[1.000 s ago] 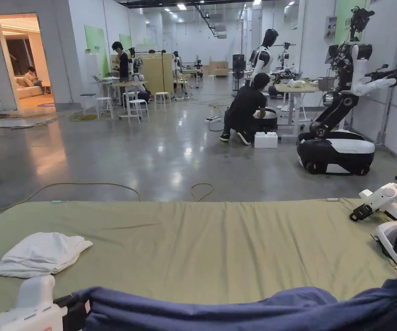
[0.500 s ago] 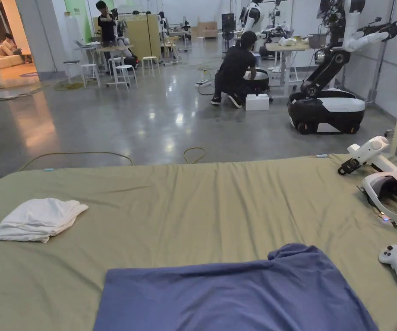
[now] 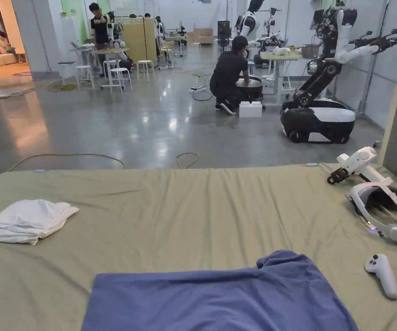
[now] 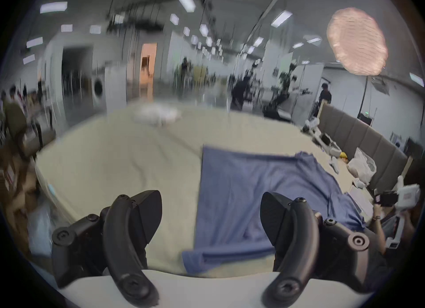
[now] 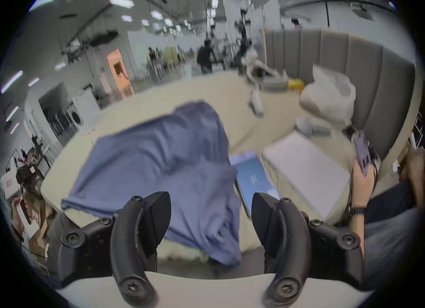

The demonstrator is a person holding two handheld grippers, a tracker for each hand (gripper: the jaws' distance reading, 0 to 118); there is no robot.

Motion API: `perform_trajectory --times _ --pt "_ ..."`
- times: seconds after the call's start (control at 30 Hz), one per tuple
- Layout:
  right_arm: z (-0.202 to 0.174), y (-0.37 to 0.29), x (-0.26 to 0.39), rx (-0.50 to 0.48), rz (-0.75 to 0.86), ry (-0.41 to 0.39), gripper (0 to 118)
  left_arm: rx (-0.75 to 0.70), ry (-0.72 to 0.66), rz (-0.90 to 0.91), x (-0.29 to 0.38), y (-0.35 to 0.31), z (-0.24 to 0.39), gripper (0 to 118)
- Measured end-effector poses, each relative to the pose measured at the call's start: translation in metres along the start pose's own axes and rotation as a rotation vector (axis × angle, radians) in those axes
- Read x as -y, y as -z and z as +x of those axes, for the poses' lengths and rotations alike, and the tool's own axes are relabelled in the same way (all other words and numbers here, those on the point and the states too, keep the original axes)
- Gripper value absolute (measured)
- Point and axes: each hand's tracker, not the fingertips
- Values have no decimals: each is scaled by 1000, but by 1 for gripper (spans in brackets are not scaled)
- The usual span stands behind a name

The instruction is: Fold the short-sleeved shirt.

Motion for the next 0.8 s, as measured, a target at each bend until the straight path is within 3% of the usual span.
perform_trajectory --times 0.13,0.23,0.4,0.43,0.47,0.5,0.53,0.6,0.8 --pt "-30 -37 -39 -34 224 -70 77 -17 88 201 -48 -39 37 93" --pt "-50 -61 -62 -65 337 -52 77 14 131 324 -71 -68 61 92" --pt "-75 -92 -89 -142 469 -108 67 54 168 415 -95 -99 95 88" --pt "-81 -97 -92 -129 480 -123 54 67 161 414 -100 -104 99 76" --pt "-87 -102 -95 -125 500 -144 32 81 150 416 -104 -108 102 55" --pt "-93 -107 -97 -123 524 -161 6 86 135 417 -108 -111 107 26" --pt "-98 -114 -98 -104 555 -170 0 80 126 428 -110 -116 111 2" --pt "-105 -122 -102 -128 549 -197 0 143 129 452 -111 -127 112 0" --pt "-113 -124 -105 -112 586 -243 0 113 171 439 -111 -125 114 0"
